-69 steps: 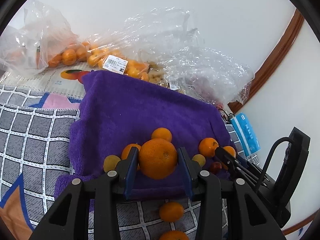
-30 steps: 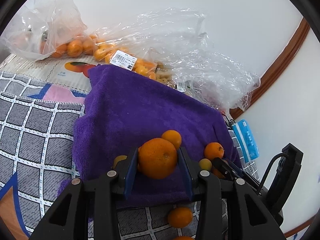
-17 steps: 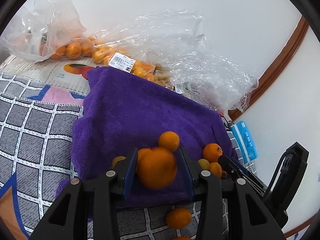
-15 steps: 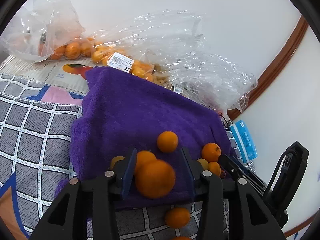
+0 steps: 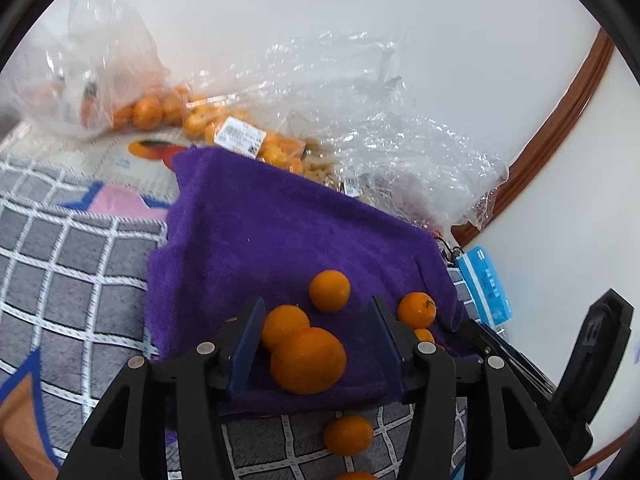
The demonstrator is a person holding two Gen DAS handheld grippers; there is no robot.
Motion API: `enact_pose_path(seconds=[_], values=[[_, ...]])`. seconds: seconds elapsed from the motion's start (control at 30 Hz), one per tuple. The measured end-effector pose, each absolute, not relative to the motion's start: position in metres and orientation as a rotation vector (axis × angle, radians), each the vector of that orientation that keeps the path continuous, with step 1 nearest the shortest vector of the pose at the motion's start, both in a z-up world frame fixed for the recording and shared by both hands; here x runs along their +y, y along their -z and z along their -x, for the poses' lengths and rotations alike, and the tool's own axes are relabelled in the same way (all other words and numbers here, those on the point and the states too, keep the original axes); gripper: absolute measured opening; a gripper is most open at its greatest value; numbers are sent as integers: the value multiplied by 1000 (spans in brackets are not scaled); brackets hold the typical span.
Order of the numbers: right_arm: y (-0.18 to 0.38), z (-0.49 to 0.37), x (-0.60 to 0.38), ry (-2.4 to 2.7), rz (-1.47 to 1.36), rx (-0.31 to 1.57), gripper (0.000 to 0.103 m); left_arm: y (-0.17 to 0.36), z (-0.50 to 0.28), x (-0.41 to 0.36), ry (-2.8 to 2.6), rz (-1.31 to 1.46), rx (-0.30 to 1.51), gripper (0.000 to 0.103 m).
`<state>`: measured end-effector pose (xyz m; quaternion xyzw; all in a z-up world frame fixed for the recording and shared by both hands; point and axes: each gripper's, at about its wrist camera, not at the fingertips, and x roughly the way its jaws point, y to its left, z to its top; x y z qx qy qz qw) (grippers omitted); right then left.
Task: Organize fruits
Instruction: 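Open the right tool to set the oval orange on the towel while the left tool releases its orange, then withdraw both open tools from the towel toward the remaining oranges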
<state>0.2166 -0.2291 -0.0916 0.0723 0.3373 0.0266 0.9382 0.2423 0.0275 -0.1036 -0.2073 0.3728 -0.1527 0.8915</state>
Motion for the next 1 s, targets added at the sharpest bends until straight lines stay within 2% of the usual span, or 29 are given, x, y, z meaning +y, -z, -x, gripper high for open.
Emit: enact_pose_path(seconds=[0.23,0.43,1.0], values=[[81,-194,-214,-39,-80,687,45,73,-223,20,339,357,696,51],[73,-171,-208,-22,-62,684,45,64,-209,28,290,363,738,51],[110,-137,-146,-147,-99,793,45,93,-163,110,144,379,819,55]])
